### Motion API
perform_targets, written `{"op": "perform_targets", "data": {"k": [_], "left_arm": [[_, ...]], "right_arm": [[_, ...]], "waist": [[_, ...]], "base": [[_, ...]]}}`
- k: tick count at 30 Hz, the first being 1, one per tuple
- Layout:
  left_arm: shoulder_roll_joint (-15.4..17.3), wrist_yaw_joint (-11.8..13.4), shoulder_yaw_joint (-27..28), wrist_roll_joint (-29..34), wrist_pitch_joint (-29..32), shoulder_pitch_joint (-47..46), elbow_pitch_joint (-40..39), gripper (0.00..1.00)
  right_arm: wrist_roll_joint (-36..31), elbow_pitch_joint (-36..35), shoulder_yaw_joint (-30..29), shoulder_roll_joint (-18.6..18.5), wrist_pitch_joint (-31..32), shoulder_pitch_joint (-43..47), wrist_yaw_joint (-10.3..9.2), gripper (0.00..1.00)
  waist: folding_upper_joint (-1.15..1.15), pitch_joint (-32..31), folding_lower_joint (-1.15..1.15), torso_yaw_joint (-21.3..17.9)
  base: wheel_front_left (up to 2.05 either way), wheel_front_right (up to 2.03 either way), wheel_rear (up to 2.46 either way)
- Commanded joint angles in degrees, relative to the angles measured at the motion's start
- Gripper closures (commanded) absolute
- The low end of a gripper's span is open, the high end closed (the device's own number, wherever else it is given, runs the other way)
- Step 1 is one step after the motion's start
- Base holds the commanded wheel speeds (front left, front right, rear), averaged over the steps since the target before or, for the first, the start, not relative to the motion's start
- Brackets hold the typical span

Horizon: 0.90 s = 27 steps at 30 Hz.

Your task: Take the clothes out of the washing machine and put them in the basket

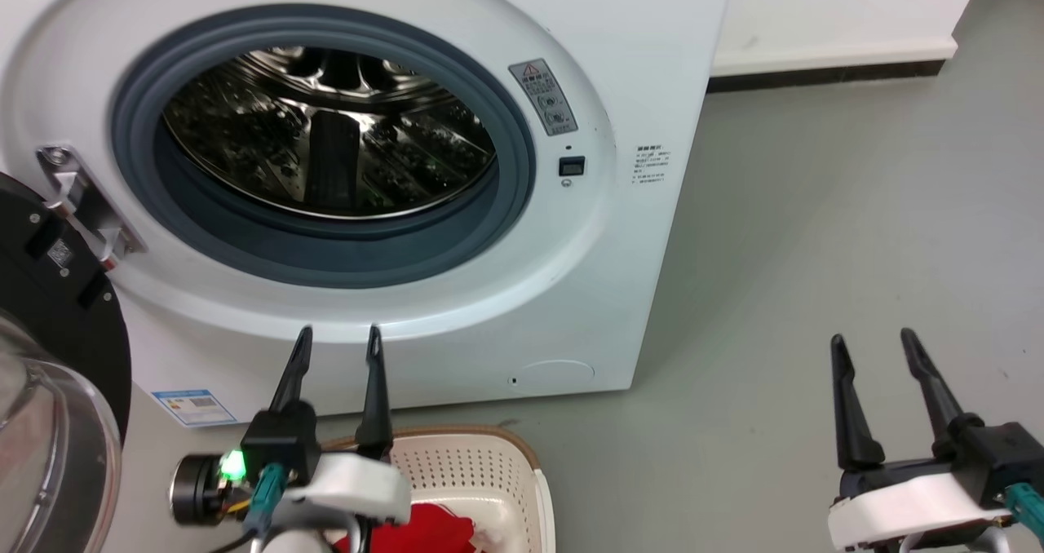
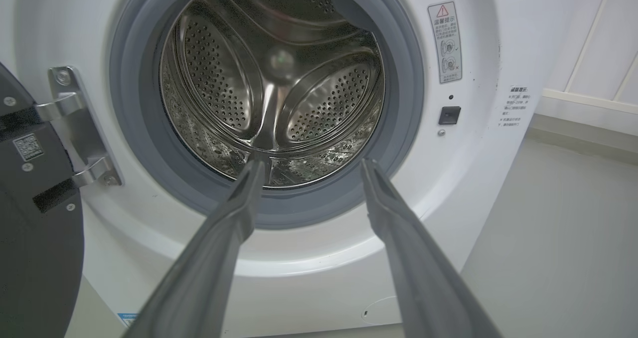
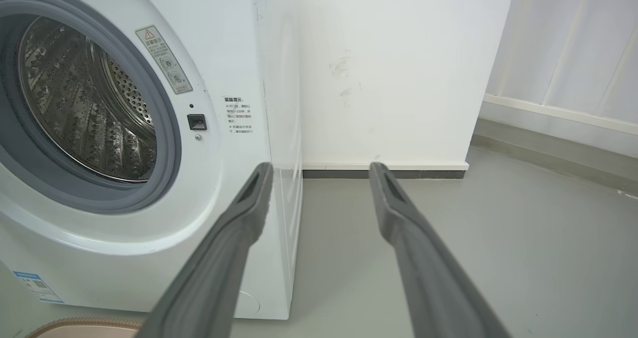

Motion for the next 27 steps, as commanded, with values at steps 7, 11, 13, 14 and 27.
{"op": "perform_targets", "data": {"k": [7, 11, 13, 14, 27], "left_arm": [[1.0, 0.1, 1.1, 1.0, -0.1, 6.0, -2.1, 0.00], [1.0, -0.2, 0.9, 1.1, -0.1, 7.4, -2.6, 0.00], [0.9, -0.4, 0.8, 1.1, -0.1, 7.5, -2.4, 0.00], [0.9, -0.4, 0.8, 1.1, -0.1, 7.4, -2.3, 0.00], [0.7, -1.3, 0.6, 0.5, -0.1, 6.7, -0.4, 0.00]], "right_arm": [[-0.1, -0.7, 0.8, 0.0, 0.6, 2.9, -0.04, 0.00], [0.2, -0.9, 0.5, 0.0, 1.1, 4.1, -0.04, 0.00], [0.2, -1.0, 0.3, 0.0, 1.3, 4.4, -0.04, 0.00], [0.2, -1.0, 0.3, 0.0, 1.4, 4.6, -0.04, 0.00], [0.8, -0.6, 1.0, 0.0, 1.8, 5.0, -0.04, 0.00]], "waist": [[0.00, -3.3, 0.01, 1.5], [0.00, -4.1, 0.01, 2.3], [0.00, -4.2, 0.01, 2.5], [0.00, -4.3, 0.01, 2.6], [0.00, -4.7, 0.01, 2.5]], "base": [[0.00, 0.00, 0.00], [0.00, 0.00, 0.00], [0.00, 0.00, 0.00], [0.00, 0.00, 0.00], [0.00, 0.00, 0.00]]}}
